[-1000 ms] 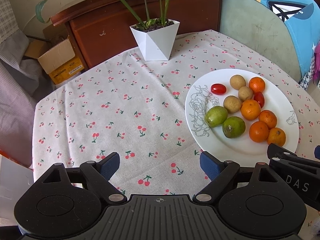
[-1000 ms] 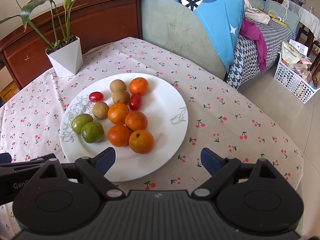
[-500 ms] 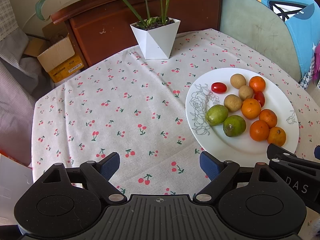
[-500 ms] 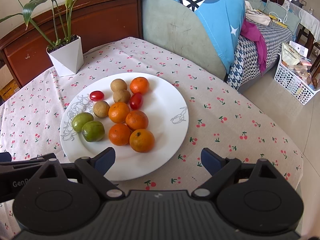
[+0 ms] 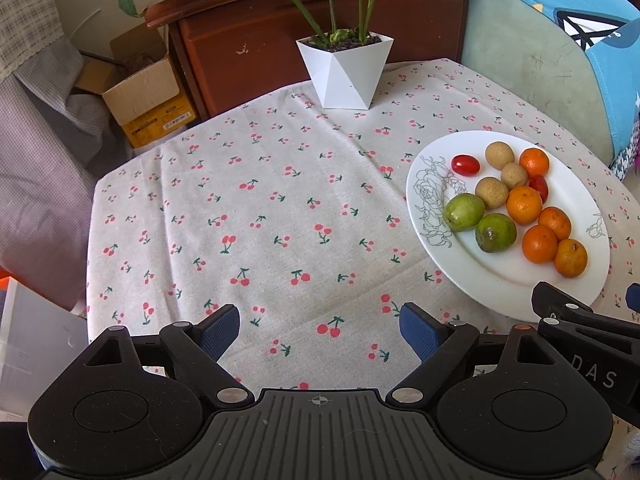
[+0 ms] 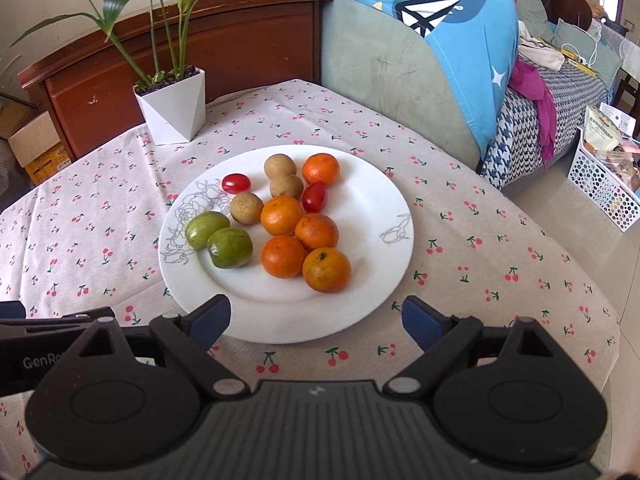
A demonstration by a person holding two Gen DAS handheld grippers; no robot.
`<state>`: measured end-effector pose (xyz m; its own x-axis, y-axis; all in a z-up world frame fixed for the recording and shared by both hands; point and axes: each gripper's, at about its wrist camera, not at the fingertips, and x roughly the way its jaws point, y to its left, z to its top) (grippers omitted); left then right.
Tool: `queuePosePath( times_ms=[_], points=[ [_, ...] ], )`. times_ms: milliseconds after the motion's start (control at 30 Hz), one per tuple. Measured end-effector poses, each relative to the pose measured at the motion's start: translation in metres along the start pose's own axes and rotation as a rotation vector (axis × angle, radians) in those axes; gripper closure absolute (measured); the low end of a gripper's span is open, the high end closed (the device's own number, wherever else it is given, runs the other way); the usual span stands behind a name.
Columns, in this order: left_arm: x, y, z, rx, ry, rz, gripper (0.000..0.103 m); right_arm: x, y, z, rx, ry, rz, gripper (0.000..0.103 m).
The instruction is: Organize fruits
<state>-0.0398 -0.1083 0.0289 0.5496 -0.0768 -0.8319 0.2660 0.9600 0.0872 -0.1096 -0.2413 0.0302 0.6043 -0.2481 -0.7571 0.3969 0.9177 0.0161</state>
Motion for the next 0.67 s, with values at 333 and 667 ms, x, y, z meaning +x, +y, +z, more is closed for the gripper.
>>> queuePosePath(
  times_ms=[333,667],
  points=[
    [-0.010,0.026,-0.025,-0.027,0.012,-0.015,0.014,-0.016,0.014,-0.024,-0.035,-0.052,0.076,0.011],
    [-0.016,0.056,-0.040,-0.066,0.011,-0.021,0.014,-0.028,0.037,-0.051,-0.130,-0.090,0.138,0.011]
  ],
)
